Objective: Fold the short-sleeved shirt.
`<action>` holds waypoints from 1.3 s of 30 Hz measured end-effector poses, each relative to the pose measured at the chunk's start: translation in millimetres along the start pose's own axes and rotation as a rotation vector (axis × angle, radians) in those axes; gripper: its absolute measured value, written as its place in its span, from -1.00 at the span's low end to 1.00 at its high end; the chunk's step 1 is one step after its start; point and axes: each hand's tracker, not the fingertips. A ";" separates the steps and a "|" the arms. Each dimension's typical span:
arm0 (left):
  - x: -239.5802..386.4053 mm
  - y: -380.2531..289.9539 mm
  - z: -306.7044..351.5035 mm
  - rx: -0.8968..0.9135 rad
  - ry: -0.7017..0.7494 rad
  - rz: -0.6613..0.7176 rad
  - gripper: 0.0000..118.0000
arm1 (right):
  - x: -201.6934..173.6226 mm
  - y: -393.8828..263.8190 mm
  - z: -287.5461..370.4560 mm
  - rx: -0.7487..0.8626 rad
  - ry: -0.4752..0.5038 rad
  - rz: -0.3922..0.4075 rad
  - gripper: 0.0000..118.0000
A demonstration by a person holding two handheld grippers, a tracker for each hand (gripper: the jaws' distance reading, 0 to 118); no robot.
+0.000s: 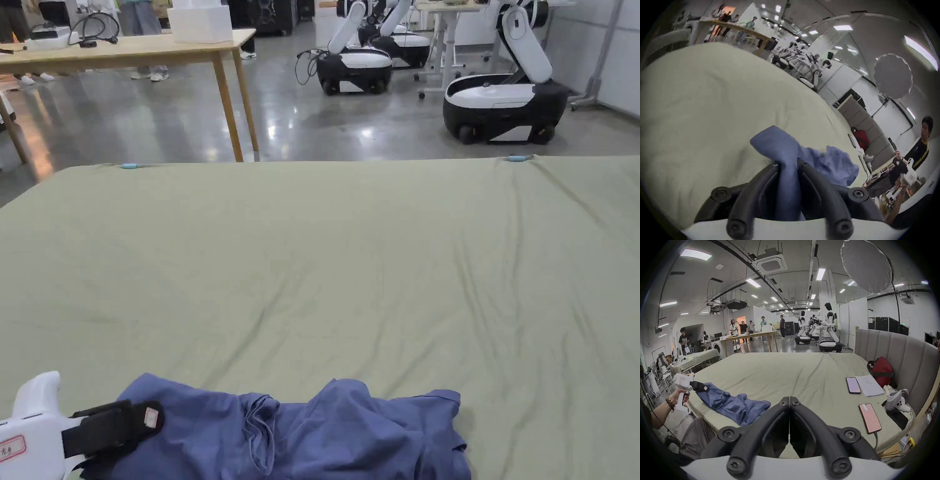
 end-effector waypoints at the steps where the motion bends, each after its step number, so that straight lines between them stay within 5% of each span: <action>1: 18.6 2.6 0.2 0.003 -0.026 0.000 -0.78 | 0.5 -0.4 0.3 -0.004 0.001 0.000 -0.99; 10: 158.4 4.7 -45.5 -0.064 -0.141 -0.177 -0.78 | 15.4 -6.0 10.0 -0.015 -0.033 -0.016 -0.99; 20: 215.0 -62.8 -185.4 -0.372 -0.141 -0.084 -0.77 | 40.6 -16.2 39.0 -0.001 -0.103 -0.048 -0.99; 22: 216.6 -71.9 -195.6 -0.369 -0.153 -0.082 -0.48 | 47.2 -17.0 47.9 0.003 -0.113 -0.062 -0.99; 25: 222.3 -80.6 -200.9 -0.349 -0.322 0.025 0.59 | 56.3 -19.9 56.2 0.004 -0.132 -0.077 -0.99; 26: 227.9 -82.7 -200.1 -0.346 -0.350 0.042 0.70 | 58.3 -21.2 57.3 0.002 -0.138 -0.079 -0.99; 30: 246.3 -89.3 -209.1 -0.356 -0.240 -0.124 0.73 | 64.5 -27.9 58.0 -0.008 -0.164 -0.098 -0.99; 33: 247.6 -85.0 -205.3 -0.366 -0.250 -0.115 0.69 | 66.1 -31.1 57.3 -0.012 -0.170 -0.111 -0.99; 39: 227.5 -26.0 -116.0 -0.103 -0.384 -0.082 0.57 | 67.2 -29.5 57.2 -0.015 -0.168 -0.108 -0.99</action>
